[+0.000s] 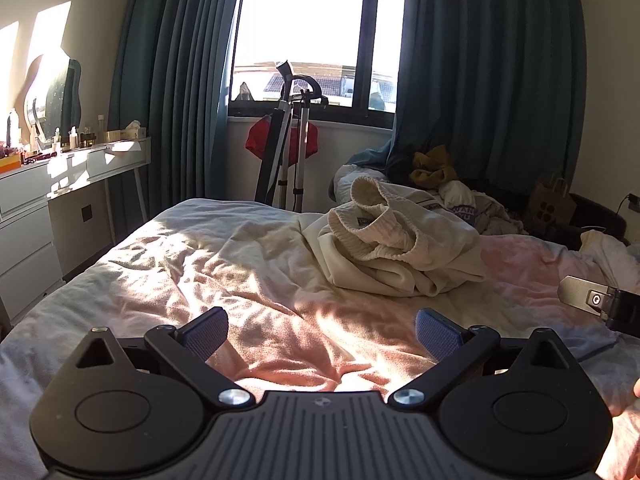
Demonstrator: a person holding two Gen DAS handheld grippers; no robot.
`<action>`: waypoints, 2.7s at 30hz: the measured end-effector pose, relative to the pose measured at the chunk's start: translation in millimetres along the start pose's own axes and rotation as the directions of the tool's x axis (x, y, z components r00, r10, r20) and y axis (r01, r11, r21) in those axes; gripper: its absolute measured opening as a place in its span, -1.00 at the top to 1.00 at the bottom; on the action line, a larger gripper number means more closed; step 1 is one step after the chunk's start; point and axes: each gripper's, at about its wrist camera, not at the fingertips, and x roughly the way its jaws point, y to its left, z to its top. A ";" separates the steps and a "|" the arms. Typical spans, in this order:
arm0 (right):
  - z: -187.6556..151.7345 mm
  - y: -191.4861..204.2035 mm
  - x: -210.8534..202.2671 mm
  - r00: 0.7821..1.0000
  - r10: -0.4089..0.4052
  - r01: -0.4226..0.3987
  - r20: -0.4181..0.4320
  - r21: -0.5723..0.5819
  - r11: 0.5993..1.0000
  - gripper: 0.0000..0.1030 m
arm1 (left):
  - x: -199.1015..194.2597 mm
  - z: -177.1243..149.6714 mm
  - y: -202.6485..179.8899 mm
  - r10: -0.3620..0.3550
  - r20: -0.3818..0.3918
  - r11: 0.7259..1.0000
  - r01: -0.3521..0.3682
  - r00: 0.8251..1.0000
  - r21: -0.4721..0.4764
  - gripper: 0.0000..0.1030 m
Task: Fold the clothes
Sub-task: 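Reach the right gripper toward the cream garment's ribbed cuff, then grasp the ribbed cuff with the right gripper and lift it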
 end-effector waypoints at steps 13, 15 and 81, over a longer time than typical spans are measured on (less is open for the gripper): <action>11.4 0.2 35.1 0.995 0.071 -0.074 0.071 0.048 0.996 -1.00 | 37.3 54.5 5.7 -0.007 0.032 1.000 0.007 0.999 0.001 -0.95; 16.4 4.0 55.3 0.998 0.057 -0.057 0.008 0.015 0.998 -1.00 | 53.2 51.9 14.0 -0.008 0.014 1.000 0.008 1.000 -0.024 -0.95; -12.2 -103.4 -3.6 0.981 -0.121 0.171 -0.152 0.382 0.908 0.83 | 87.8 -20.0 20.4 -0.316 -0.088 0.943 0.302 0.945 -0.142 -0.92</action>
